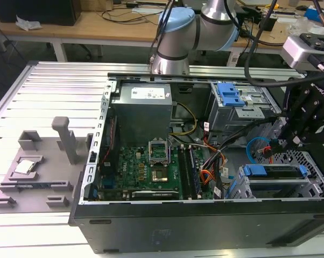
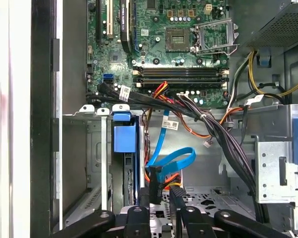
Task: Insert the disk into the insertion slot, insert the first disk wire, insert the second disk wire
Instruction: 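Insert the first disk wire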
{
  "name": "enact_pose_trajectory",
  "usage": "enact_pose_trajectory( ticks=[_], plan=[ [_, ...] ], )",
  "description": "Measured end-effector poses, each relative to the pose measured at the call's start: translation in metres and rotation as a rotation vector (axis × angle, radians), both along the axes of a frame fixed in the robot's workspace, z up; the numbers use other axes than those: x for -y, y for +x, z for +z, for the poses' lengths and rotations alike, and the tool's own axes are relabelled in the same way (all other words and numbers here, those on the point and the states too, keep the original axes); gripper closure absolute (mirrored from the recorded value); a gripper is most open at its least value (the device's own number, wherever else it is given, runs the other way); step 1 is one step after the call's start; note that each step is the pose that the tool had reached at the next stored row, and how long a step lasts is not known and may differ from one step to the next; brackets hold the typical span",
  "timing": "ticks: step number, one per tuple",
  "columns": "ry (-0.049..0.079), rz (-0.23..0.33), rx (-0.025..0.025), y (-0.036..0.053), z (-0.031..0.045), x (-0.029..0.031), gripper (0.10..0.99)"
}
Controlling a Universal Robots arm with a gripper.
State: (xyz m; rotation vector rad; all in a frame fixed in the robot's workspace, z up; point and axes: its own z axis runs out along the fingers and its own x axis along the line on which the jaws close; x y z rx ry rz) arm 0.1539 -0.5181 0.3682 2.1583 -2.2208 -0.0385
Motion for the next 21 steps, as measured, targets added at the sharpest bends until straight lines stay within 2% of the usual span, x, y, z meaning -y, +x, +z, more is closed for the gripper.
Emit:
enact_pose_trajectory(
  ticks=[5,10,12,15,17,19,21],
  plan=[
    [-0.005,-0.022,0.0000,-0.0015,-0.0109,0.0001,0.784],
    [-0.007,-0.022,0.0001,-0.0016,-0.0114,0.0005,0.800],
    [-0.008,-0.022,0.0001,-0.0016,-0.0114,0.0005,0.902],
    [-0.008,-0.022,0.0001,-0.0016,-0.0114,0.0005,0.902],
    [-0.008,-0.022,0.0000,-0.0016,-0.0117,0.0062,0.902],
    [-0.008,-0.022,-0.0008,-0.0004,-0.0134,0.0143,0.902],
    [-0.007,-0.022,-0.0017,0.0019,-0.0159,0.0162,0.902]
  ],
)
